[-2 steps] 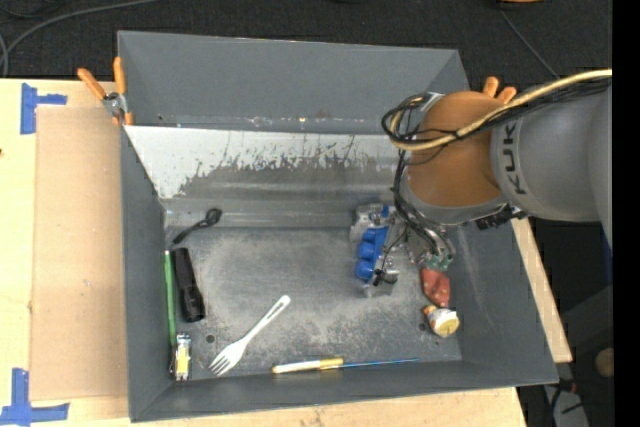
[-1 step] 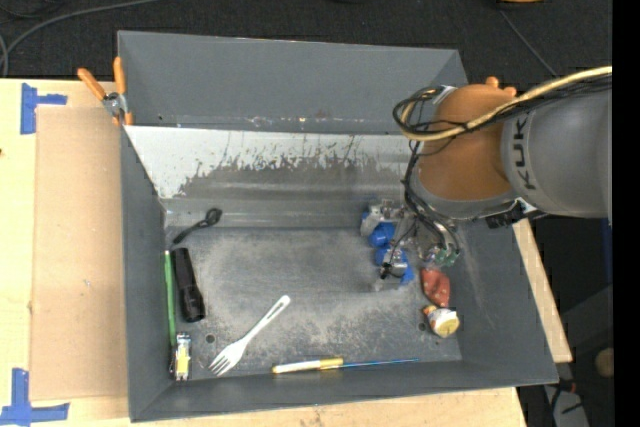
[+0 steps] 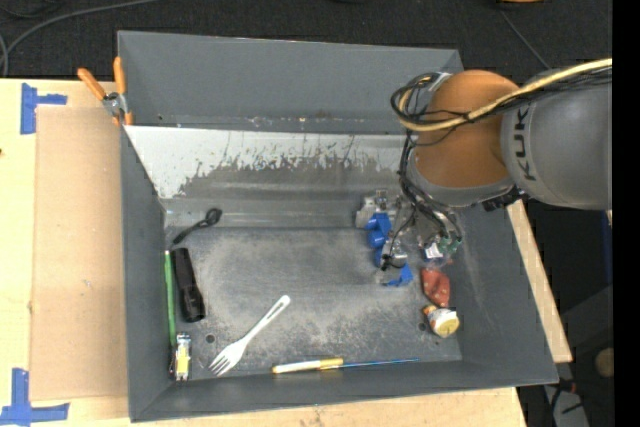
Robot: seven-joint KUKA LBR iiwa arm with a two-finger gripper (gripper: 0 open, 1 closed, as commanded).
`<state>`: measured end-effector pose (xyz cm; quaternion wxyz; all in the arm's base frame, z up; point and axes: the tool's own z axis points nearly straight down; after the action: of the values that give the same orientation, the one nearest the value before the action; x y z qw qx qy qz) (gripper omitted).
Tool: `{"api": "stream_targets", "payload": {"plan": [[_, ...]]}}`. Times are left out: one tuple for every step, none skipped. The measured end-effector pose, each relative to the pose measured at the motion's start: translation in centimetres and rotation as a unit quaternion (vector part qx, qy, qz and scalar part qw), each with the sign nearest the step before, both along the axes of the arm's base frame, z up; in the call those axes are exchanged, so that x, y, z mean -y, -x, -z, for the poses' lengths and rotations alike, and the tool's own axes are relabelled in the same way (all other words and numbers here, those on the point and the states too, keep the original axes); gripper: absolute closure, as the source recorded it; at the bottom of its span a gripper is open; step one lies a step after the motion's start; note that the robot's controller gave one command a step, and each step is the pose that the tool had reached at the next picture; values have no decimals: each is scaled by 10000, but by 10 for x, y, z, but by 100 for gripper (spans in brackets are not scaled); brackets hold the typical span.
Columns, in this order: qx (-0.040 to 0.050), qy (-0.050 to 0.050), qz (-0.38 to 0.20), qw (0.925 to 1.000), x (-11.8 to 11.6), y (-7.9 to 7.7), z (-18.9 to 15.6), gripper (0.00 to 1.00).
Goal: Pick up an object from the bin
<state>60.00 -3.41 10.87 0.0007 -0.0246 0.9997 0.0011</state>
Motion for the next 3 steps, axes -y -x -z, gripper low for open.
{"api": "stream_targets", "payload": {"plan": [[-24, 2, 399, 9992, 48, -4, -78, 0], [-34, -12, 298, 9995, 74, 0, -99, 0], [-33, -12, 202, 9998, 72, 0, -94, 0]]}}
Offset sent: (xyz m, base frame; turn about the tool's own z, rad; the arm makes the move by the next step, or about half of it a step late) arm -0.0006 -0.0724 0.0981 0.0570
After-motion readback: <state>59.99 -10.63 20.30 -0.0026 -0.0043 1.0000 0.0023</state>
